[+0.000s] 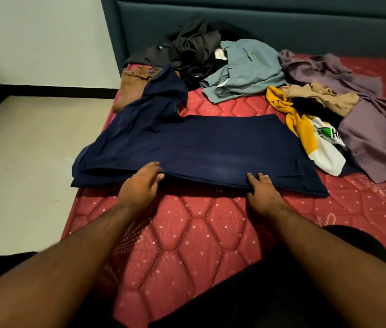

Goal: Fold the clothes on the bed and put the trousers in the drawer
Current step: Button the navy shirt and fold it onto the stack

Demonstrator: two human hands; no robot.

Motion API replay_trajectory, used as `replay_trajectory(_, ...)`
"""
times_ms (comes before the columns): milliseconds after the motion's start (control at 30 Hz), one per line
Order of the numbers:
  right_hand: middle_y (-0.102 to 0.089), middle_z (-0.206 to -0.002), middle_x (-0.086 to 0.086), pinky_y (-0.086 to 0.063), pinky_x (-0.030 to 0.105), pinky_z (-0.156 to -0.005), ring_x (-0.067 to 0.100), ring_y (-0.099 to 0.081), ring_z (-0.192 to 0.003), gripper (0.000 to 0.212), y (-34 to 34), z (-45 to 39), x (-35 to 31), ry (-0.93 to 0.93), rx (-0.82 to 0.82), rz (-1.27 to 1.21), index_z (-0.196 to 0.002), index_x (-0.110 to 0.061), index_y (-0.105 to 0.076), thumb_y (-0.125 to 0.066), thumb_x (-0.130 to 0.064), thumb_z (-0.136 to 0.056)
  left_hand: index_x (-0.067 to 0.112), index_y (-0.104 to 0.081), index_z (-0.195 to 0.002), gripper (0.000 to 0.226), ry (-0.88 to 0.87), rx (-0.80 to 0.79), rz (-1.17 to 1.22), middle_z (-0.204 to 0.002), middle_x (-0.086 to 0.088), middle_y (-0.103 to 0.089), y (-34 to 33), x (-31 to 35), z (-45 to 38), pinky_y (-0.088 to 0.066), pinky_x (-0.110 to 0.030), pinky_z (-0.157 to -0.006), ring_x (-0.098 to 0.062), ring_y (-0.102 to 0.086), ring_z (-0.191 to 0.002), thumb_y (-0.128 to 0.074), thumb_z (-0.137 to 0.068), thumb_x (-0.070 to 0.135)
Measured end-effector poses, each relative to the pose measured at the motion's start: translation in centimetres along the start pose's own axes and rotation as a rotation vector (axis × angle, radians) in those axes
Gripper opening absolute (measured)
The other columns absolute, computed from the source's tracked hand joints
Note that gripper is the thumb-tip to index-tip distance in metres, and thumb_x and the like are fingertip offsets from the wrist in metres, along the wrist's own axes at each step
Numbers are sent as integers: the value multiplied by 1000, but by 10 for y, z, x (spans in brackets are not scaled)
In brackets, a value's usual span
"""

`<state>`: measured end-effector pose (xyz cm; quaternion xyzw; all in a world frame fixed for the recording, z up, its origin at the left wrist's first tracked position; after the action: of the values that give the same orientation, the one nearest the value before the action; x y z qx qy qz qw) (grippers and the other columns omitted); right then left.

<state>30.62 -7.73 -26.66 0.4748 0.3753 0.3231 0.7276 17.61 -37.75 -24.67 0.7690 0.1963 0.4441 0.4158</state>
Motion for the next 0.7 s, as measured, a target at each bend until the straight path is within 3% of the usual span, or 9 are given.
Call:
replay_trajectory(133, -17, -159, 16, -17, 37, -119, 29, -11, -148, 62, 1, -3, 5, 7, 65, 93, -153, -14, -23, -36, 0, -94, 15, -47, -143, 54, 190, -114, -71, -155, -3, -37, -1, -43, 17, -41, -40, -105, -28, -47, -133, -64, -91, 15)
replay_trajectory(233, -20, -158, 14, -24, 38, -117, 28, -17, -147, 63, 5, -2, 9, -18, 78, 181, -153, -14, -22, -38, 2, -94, 17, -47, -144, 52, 337, -89, -88, -155, -1, -36, 9, -68, 31, -41, -42, -106, -31, -48, -132, -52, -94, 6)
replay_trajectory(367, -32, -153, 11, -39, 42, -105, 30, -39, -136, 63, 10, 5, 8, -59, 16, 293, -152, -13, -24, -45, -2, -93, 21, -43, -147, 54, 329, -214, -257, -157, 2, -34, 15, -66, 34, -45, -42, -102, -31, -50, -129, -42, -95, 5)
replay_trajectory(467, -47, -138, 11, -45, 43, -97, 31, -52, -124, 49, 15, 16, 3, -81, -20, 350, -143, -11, -37, -41, -6, -94, 24, -37, -149, 52, 338, -312, -360, -159, 3, -29, 22, -58, 40, -44, -41, -103, -29, -49, -130, -37, -99, 10)
replay_trajectory(567, -55, -131, 11, -46, 42, -97, 31, -56, -120, 38, 18, 34, -3, -108, -49, 328, -130, -11, -53, -39, -7, -95, 28, -34, -150, 55, 338, -385, -388, -161, 5, -24, 28, -58, 62, -43, -42, -106, -26, -48, -132, -36, -98, 11)
replay_trajectory(700, -54, -135, 14, -44, 43, -102, 32, -54, -123, 39, 20, 63, -10, -155, -110, 242, -130, -9, -55, -40, -6, -94, 22, -25, -154, 59, 300, -437, -449, -162, 5, -18, 35, -55, 95, -32, -41, -113, -19, -42, -138, -37, -97, 15)
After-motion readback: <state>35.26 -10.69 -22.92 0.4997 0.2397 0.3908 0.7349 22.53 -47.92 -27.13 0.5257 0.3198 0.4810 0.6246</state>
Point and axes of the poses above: each hand's wrist, its own z-axis away from the middle knuckle, its own y-axis out of the back of the hand, x = y × z, the point moved 4 cm from there along -z, towards the middle knuckle
